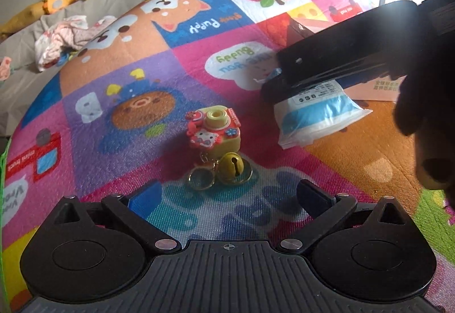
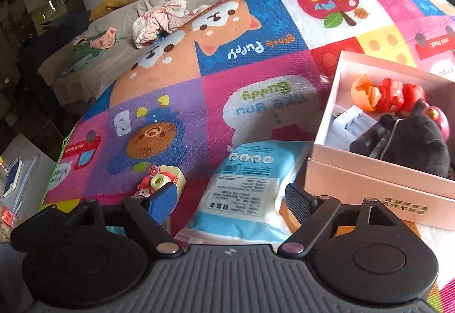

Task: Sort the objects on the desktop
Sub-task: 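Grasp the blue-white wipes packet with the right tool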

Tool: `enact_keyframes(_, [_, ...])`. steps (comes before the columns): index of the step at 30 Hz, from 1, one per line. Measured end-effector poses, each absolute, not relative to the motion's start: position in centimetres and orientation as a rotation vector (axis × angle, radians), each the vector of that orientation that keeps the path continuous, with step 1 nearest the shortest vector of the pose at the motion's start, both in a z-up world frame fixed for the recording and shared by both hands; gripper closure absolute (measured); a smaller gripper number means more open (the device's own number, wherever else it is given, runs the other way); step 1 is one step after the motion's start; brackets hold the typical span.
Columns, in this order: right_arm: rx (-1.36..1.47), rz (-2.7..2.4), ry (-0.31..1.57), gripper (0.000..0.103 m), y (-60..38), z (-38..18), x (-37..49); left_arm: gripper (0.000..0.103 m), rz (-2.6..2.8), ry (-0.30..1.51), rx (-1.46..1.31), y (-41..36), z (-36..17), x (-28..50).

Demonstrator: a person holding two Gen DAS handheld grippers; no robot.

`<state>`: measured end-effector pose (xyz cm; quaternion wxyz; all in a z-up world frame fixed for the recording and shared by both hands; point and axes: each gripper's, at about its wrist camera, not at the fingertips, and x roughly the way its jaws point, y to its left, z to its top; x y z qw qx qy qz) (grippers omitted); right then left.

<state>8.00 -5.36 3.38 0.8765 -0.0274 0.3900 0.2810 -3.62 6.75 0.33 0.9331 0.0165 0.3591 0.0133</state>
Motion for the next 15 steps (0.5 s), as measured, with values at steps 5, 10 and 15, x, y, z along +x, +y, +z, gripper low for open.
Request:
enact_keyframes(5, [-0.143, 0.580, 0.847, 0.037, -4.2, 1.5, 8.0, 0.000, 0.017, 0.738, 0.006, 7.2, 0.3, -3.5])
enact_keyframes(10, [-0.218, 0.655, 0.838, 0.044, -6.7, 2.3, 4.7, 0.000, 0.017, 0.738, 0.004, 7.2, 0.3, -3.5])
enact_keyframes(15, [-0.328, 0.637, 0.753, 0.044, -11.8, 3.3, 0.7, 0.000, 0.017, 0.738, 0.003, 7.3, 0.2, -3.5])
